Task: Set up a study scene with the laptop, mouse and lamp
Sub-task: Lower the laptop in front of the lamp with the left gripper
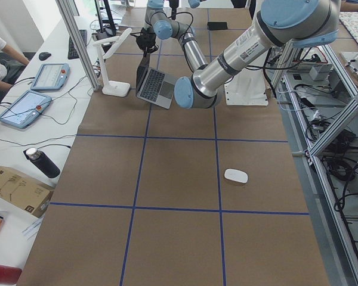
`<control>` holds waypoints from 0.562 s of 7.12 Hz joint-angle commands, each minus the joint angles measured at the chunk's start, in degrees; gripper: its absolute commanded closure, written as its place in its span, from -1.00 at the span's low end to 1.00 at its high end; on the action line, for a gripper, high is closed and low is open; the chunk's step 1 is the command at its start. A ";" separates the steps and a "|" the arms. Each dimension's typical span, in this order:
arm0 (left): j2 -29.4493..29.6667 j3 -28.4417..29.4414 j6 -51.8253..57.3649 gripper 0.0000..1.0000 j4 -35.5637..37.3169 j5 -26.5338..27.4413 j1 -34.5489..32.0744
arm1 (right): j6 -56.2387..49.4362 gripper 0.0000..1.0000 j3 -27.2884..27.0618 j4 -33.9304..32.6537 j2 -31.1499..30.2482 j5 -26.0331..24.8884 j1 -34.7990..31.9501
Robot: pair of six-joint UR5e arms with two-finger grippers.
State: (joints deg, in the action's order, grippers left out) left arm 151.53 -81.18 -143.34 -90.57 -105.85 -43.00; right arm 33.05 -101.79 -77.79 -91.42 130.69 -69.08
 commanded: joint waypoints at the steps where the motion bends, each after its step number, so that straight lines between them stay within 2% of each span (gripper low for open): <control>1: 0.34 2.33 -0.79 1.00 -0.49 2.21 -0.42 | 0.00 -0.98 0.10 0.01 -0.07 0.00 0.00; 4: 0.34 3.84 -4.65 1.00 -2.51 2.41 -0.86 | 0.00 -0.98 0.19 0.01 -0.16 0.00 0.00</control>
State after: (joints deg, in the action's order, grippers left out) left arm 151.86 -77.68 -146.16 -92.74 -103.55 -43.65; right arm 33.05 -101.66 -77.78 -91.56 130.69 -69.08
